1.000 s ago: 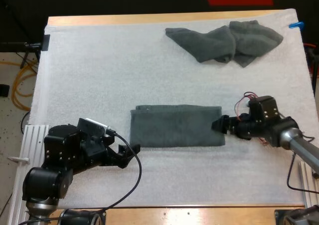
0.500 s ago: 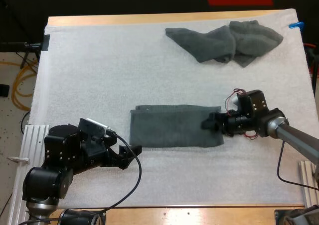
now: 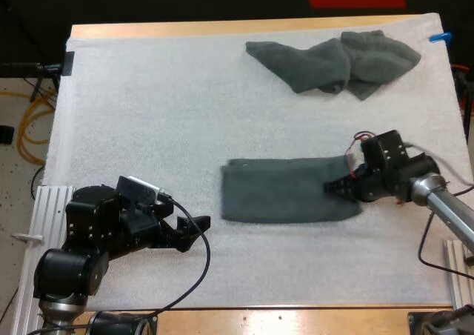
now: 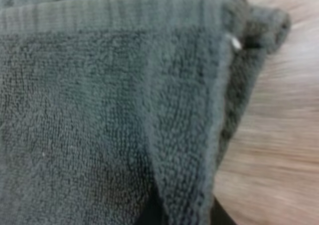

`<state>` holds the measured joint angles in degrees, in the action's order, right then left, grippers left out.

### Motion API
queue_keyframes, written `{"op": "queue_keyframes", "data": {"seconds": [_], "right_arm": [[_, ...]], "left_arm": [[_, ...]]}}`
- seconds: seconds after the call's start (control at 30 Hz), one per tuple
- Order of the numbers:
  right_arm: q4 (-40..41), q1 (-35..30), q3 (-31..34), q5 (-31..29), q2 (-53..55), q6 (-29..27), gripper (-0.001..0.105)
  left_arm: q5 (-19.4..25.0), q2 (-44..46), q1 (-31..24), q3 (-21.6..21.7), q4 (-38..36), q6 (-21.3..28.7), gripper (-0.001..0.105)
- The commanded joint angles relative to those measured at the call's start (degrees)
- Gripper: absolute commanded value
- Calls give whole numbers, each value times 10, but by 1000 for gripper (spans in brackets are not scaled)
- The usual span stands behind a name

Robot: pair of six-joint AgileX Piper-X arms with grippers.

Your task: Pick towel from pile fold and stack

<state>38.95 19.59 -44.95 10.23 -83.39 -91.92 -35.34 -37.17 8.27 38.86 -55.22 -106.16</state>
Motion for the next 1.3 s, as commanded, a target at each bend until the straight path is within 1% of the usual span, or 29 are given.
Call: {"op": "queue_keyframes", "data": {"seconds": [0.0, 0.03, 0.07, 0.1, 0.13, 0.17, 0.23, 0.3, 0.33, 0.4, 0.5, 0.53, 0.6, 0.67, 0.87, 1.03, 1.07, 1.13, 1.2, 1.23, 1.27], "right_arm": [[47, 0, -12, -154, 17, -40, 0], [58, 0, -17, -181, 23, -49, 0], [77, 0, -24, -232, 36, -66, 0], [91, 0, -28, -263, 43, -76, 0], [97, 0, -31, -279, 48, -77, 0], [102, 0, -35, -281, 54, -77, 0], [103, 0, -39, -258, 62, -70, 0], [97, 6, -39, -180, 65, -40, 0], [95, 7, -39, -158, 65, -27, 0], [80, 19, -39, -82, 63, 20, 0], [39, 42, -39, -19, 56, 82, 0], [26, 50, -39, -10, 53, 97, 0], [-14, 73, -39, 29, 40, 137, 0], [-42, 91, -39, 54, 28, 160, 0], [-116, 135, -39, 70, -14, 210, 0], [-139, 140, -39, 80, -26, 215, 1], [-139, 140, -39, 80, -26, 214, 4], [-139, 139, -39, 80, -26, 213, 16], [-143, 139, -39, 84, -26, 213, 39], [-146, 139, -39, 91, -26, 213, 46], [-151, 139, -39, 102, -26, 213, 56]], "left_arm": [[-4, 2, 2, 4, -1, -3, 87], [-4, 2, 2, 4, -1, -3, 87], [-4, 2, 2, 4, -1, -3, 87], [-4, 2, 2, 4, -1, -3, 87], [-4, 2, 2, 4, -1, -3, 87], [-4, 2, 2, 4, -1, -3, 87], [-4, 2, 2, 4, -1, -3, 87], [-4, 2, 2, 4, -1, -3, 87], [-4, 2, 2, 4, -1, -3, 87], [-4, 2, 2, 4, -1, -3, 87], [-4, 2, 2, 4, -1, -3, 87], [-4, 2, 2, 4, -1, -3, 87], [-4, 2, 2, 4, -1, -3, 87], [-4, 2, 2, 4, -1, -3, 87], [-4, 2, 2, 4, -1, -3, 87], [-4, 2, 2, 4, -1, -3, 87], [-4, 2, 2, 4, -1, -3, 87], [-4, 2, 2, 4, -1, -3, 87], [-4, 2, 2, 4, -1, -3, 87], [-4, 2, 2, 4, -1, -3, 87], [-4, 2, 2, 4, -1, -3, 87]]}}
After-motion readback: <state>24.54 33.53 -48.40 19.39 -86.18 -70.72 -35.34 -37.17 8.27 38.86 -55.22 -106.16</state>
